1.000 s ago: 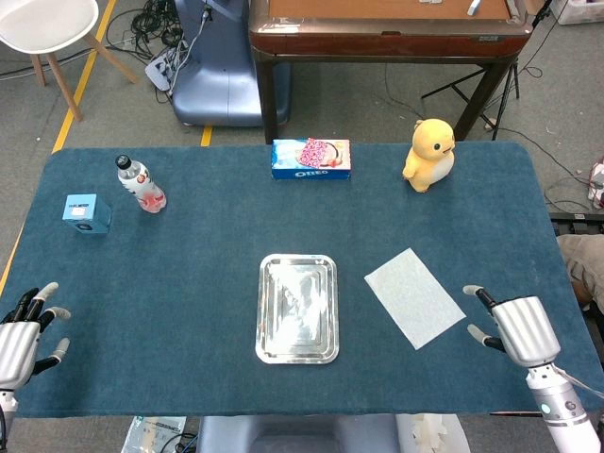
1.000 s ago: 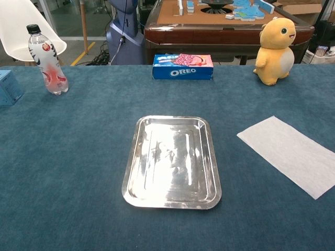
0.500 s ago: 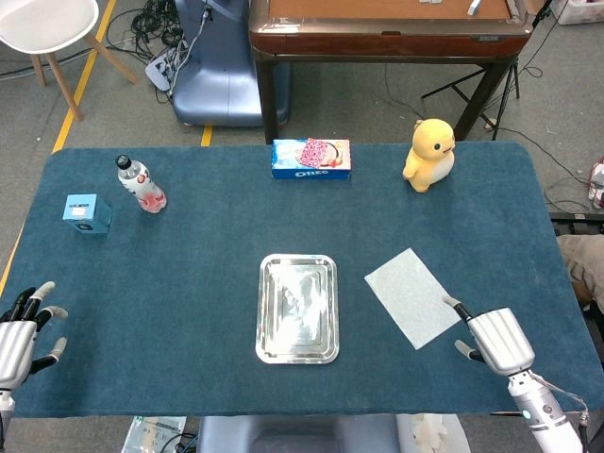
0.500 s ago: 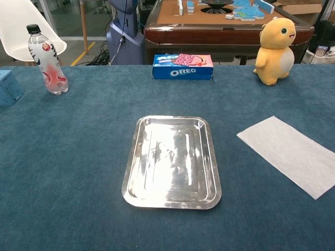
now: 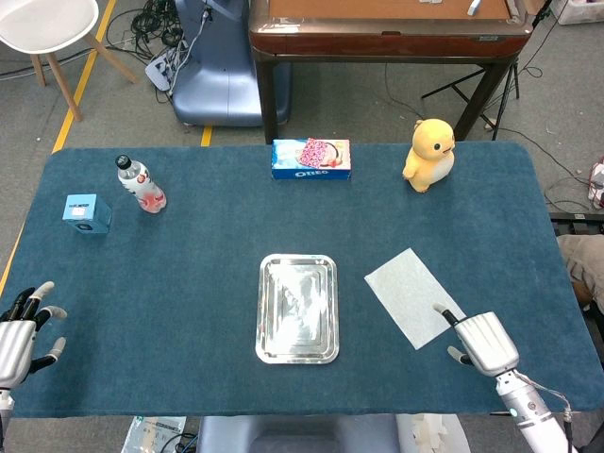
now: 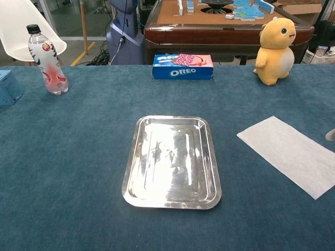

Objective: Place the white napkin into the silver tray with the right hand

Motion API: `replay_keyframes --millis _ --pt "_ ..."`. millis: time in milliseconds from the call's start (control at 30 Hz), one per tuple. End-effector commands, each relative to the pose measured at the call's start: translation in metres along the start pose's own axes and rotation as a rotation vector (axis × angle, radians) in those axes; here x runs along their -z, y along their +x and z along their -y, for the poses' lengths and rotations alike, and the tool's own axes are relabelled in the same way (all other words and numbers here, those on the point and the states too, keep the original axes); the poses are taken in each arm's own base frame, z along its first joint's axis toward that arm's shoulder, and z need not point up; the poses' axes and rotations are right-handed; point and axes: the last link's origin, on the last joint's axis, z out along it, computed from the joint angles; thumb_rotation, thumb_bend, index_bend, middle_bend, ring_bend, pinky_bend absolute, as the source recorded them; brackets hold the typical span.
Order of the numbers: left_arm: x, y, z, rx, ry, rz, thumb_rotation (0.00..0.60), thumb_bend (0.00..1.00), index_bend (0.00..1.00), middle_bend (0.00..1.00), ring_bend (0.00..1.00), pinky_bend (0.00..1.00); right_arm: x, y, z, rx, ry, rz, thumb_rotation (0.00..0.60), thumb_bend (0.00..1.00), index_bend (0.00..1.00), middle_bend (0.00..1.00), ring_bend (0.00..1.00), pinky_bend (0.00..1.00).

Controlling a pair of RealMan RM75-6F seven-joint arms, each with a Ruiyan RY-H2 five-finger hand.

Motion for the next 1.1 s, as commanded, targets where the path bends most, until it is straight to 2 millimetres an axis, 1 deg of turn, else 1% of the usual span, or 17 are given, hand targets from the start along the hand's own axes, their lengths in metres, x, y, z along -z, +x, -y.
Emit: replay_keyframes --millis 33,167,333,800,1100 --pt "0.000 0.000 0.000 0.000 0.001 0.001 0.600 0.30 0.41 0.11 0.08 0.29 -0.003 -0.003 0.002 0.002 0.005 0.005 0.600 0.00 0.25 1.00 1.00 1.00" --pt "-0.001 0.000 0.001 0.001 0.005 0.000 0.600 0.30 0.41 0.11 0.08 0.29 -0.008 -0.008 0.005 0.000 0.014 0.016 0.600 0.00 0.17 1.00 1.00 1.00" --pt "-0.001 0.001 0.002 0.003 0.009 0.000 0.600 0.30 0.41 0.11 0.08 0.30 -0.013 -0.016 0.008 -0.002 0.022 0.034 0.600 0.00 0.13 1.00 1.00 1.00" --pt "-0.002 -0.001 0.005 0.006 0.016 0.010 0.600 0.30 0.41 0.11 0.08 0.31 -0.029 -0.030 0.015 -0.003 0.032 0.050 0.600 0.00 0.12 1.00 1.00 1.00" --pt "-0.002 0.001 0.006 0.013 0.019 0.007 0.600 0.30 0.41 0.11 0.08 0.32 -0.034 -0.039 0.019 -0.004 0.035 0.062 0.600 0.00 0.12 1.00 1.00 1.00"
